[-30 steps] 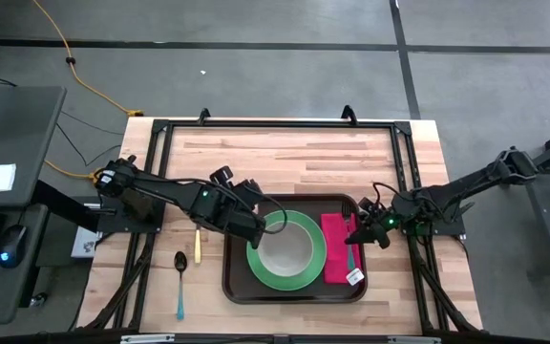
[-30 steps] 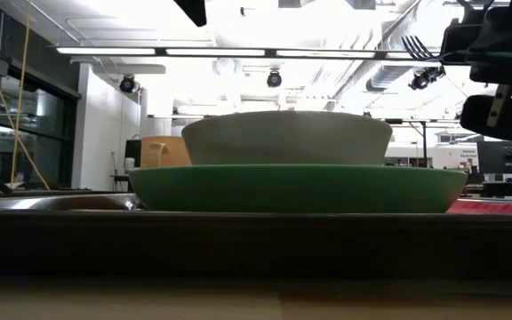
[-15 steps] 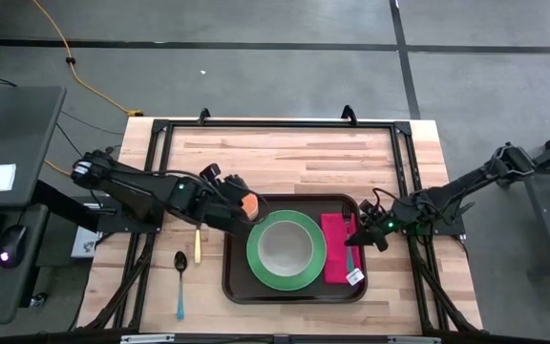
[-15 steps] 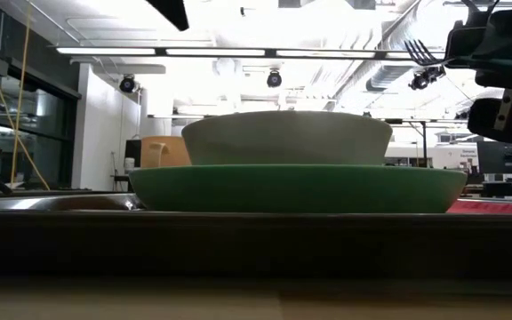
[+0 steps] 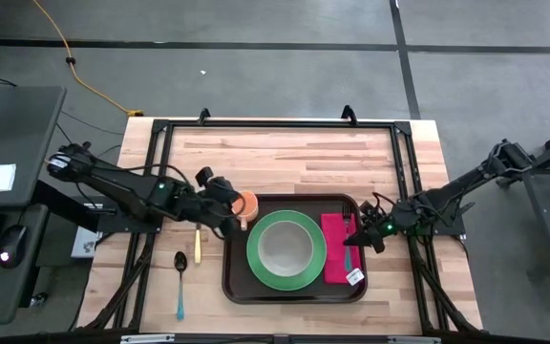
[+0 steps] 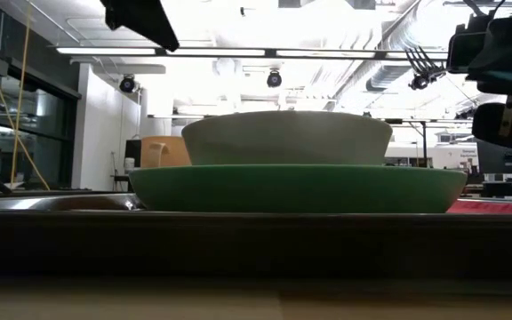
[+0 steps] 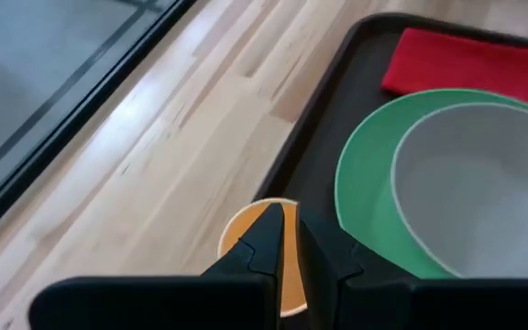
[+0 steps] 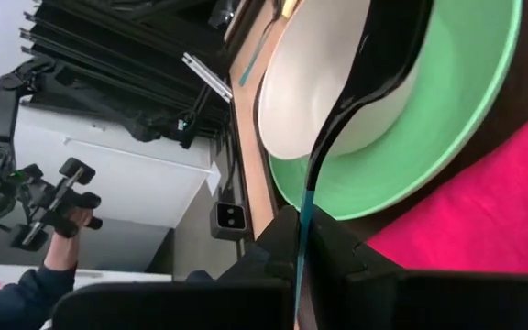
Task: Set up tray
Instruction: Put the blue fork on top of the red napkin
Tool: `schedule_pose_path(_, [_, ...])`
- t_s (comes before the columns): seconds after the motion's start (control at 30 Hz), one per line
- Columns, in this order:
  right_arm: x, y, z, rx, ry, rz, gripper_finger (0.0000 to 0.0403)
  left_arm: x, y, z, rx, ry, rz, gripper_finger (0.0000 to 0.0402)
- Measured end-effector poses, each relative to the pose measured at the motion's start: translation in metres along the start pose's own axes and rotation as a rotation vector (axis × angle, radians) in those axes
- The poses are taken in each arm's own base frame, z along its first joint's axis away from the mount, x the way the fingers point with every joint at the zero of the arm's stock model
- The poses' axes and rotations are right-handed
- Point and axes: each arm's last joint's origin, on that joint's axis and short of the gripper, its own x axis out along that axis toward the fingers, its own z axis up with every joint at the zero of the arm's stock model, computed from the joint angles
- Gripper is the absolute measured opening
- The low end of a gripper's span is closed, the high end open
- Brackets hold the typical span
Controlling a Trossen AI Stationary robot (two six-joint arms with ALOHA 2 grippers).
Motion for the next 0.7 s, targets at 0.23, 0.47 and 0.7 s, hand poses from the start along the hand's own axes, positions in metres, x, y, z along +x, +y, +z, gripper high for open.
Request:
schedule_pose_path(0.23, [0.002,-0.001,-0.003,0.015,-0.02,-0.028,0.0,0.0,0.011,-0.019,-0.001,-0.138,-0.094,0.0063])
schedule_pose_path(0.47, [0.005,-0.003,-0.008,0.045,-0.023,-0.06,0.0,0.001,0.016,-0.029,0.013,-0.149,-0.13,0.0062])
schedule_pose_path(0.7, [0.007,-0.005,-0.013,0.056,-0.01,-0.086,0.0,0.005,0.015,-0.034,0.029,-0.143,-0.134,0.0062])
